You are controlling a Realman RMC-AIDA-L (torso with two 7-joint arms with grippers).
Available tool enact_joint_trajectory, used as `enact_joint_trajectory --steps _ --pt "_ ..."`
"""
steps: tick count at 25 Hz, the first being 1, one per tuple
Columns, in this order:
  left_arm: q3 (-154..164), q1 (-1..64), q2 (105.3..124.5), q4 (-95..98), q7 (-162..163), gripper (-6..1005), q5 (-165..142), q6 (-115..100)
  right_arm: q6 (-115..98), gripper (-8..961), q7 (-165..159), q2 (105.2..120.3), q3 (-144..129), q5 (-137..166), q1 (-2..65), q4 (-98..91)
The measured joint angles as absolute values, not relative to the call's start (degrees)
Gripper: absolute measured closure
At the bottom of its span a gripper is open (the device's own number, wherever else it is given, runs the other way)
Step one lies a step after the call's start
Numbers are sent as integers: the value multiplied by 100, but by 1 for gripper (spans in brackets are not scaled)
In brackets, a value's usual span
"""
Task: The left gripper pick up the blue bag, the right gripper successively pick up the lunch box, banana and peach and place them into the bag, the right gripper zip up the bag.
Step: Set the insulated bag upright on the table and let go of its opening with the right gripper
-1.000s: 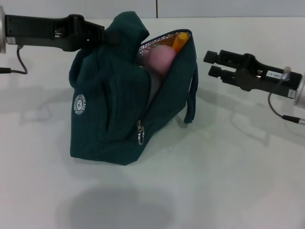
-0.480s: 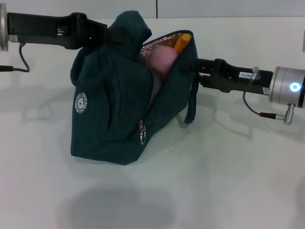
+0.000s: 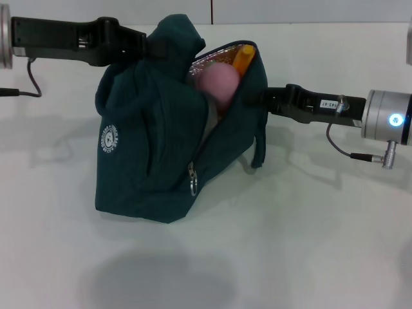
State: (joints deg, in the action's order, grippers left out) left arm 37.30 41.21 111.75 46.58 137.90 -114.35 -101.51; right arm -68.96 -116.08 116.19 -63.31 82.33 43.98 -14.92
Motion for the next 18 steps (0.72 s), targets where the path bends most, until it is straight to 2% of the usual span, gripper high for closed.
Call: enact_joint_trajectory --steps 5,13,18 --pt "3734 4122 11181 4658 13787 909 -11434 -10151 -6912 699 -11527 11619 -6300 8225 4382 -1508" --pt "3729 4122 11212 4658 13781 908 -11369 -10151 -7313 752 -10733 11618 -6319 7690 4232 -1605" --pt "3717 4120 11253 4651 13781 908 -11165 -10125 -7702 775 -10592 11594 -6269 7608 3910 -2052"
